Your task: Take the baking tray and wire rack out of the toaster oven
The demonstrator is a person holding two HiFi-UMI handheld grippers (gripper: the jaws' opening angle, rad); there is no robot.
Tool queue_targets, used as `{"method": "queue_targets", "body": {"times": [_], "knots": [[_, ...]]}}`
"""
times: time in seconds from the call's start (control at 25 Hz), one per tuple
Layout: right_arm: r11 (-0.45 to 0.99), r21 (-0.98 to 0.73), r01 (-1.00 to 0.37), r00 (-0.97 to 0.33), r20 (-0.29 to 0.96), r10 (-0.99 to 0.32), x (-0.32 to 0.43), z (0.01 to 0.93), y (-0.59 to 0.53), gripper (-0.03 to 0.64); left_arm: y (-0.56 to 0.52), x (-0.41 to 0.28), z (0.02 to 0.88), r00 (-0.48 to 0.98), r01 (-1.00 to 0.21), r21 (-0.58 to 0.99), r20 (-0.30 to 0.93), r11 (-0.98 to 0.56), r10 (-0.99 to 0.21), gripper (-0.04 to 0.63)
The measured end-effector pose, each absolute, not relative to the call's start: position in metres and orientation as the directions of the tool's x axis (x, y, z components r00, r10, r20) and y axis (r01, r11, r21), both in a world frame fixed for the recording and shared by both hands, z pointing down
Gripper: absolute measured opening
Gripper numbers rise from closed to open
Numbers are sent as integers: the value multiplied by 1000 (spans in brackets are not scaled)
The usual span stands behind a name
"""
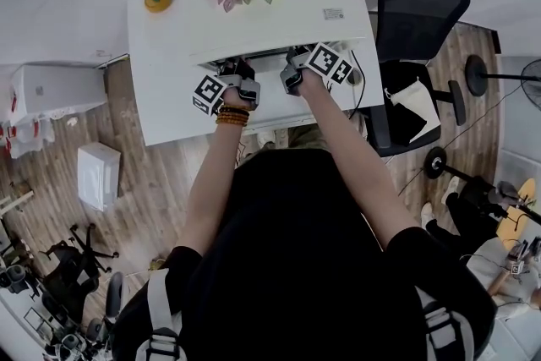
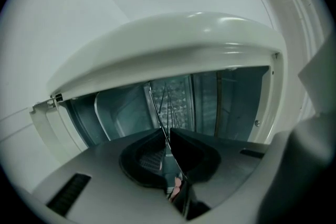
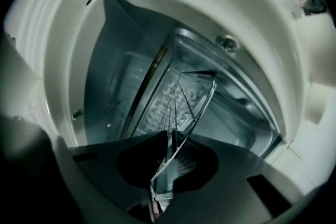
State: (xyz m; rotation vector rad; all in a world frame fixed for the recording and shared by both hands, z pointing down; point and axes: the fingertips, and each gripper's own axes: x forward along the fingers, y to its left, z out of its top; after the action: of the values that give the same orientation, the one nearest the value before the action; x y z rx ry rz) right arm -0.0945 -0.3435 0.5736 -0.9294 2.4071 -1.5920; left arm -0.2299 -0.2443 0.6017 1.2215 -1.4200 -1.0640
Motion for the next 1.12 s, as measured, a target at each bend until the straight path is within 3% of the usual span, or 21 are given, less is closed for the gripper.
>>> {"method": "queue_targets", "body": {"times": [1.12], "knots": [[257, -878, -404, -819, 223, -528, -68, 571, -297, 44, -213, -220, 600, -46, -133, 986, 97, 102, -994, 26]]}}
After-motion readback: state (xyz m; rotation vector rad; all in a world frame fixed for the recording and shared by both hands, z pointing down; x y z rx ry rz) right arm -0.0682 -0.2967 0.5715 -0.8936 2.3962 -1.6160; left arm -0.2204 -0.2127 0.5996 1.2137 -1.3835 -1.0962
